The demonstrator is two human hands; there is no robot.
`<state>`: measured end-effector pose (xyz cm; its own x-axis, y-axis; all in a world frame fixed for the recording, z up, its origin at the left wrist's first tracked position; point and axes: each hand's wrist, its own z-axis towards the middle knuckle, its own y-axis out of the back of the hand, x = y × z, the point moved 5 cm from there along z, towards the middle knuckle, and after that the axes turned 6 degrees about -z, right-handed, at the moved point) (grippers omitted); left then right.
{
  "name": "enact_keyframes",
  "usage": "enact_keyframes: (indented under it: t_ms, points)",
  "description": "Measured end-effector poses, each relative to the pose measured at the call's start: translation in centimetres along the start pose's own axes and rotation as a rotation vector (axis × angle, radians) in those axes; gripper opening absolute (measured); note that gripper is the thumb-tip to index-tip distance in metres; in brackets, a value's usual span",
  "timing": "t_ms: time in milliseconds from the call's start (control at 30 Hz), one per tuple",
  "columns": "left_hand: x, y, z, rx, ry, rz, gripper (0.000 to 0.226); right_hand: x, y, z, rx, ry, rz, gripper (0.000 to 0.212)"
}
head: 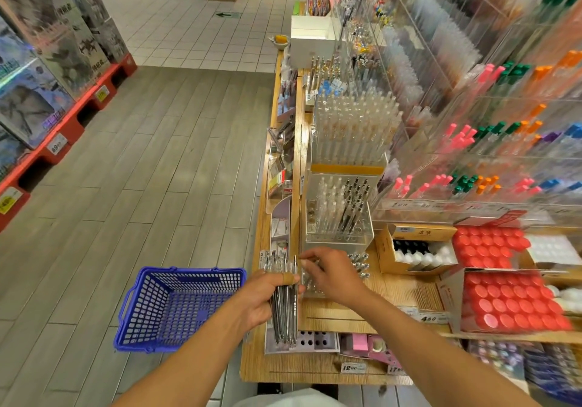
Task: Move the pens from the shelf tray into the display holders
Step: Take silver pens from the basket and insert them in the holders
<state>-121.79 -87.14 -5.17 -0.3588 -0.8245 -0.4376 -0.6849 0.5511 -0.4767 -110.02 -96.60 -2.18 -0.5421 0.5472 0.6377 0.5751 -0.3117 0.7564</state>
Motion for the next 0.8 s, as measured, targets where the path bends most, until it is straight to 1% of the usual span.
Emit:
enact_keyframes:
  t_ms: [67,133,200,267,367,433,500,600,700,733,800]
  points:
    - [0.0,-0.3,0.0,0.004,-0.004,0.035,0.037,0.0,-0.2,-0.1,0.110,-0.104,0.149,0.017]
    - [0.1,-0.7,-0.1,0.017,-0.007,0.055,0.037,0.0,-0.3,-0.3,0.173,-0.174,0.275,0.019]
    - [0.1,-1.1,-0.2,0.033,-0.014,0.072,0.041,-0.1,-0.2,-0.6,0.177,-0.227,0.420,0.018]
    - [0.2,-1.5,-0.2,0.035,-0.022,0.075,0.045,-0.3,-0.1,-0.9,0.183,-0.259,0.509,0.016]
    - [0.7,-1.7,0.1,-0.004,-0.020,0.018,0.033,-1.4,0.9,-1.4,0.134,-0.289,0.555,0.012]
    - [0.9,-1.4,0.2,-0.038,-0.005,-0.002,0.021,-2.4,2.3,-1.6,0.083,-0.263,0.501,0.009]
    - [1.0,-1.0,0.4,-0.062,0.013,-0.011,0.016,-3.4,4.0,-1.8,0.018,-0.207,0.418,0.003]
    - [1.3,-0.6,0.7,-0.076,0.026,-0.005,0.014,-5.0,6.3,-2.5,-0.105,-0.088,0.316,0.005]
    - [1.7,-0.5,1.1,-0.086,0.033,-0.006,0.014,-6.8,6.9,-4.2,-0.170,0.007,0.149,0.003]
    - [1.8,-0.4,1.2,-0.097,0.036,-0.010,0.015,-7.5,6.6,-4.8,-0.177,0.024,0.102,0.005]
    - [2.1,-0.3,1.6,-0.122,0.044,-0.024,0.018,-8.8,5.9,-6.1,-0.174,0.025,0.014,0.017]
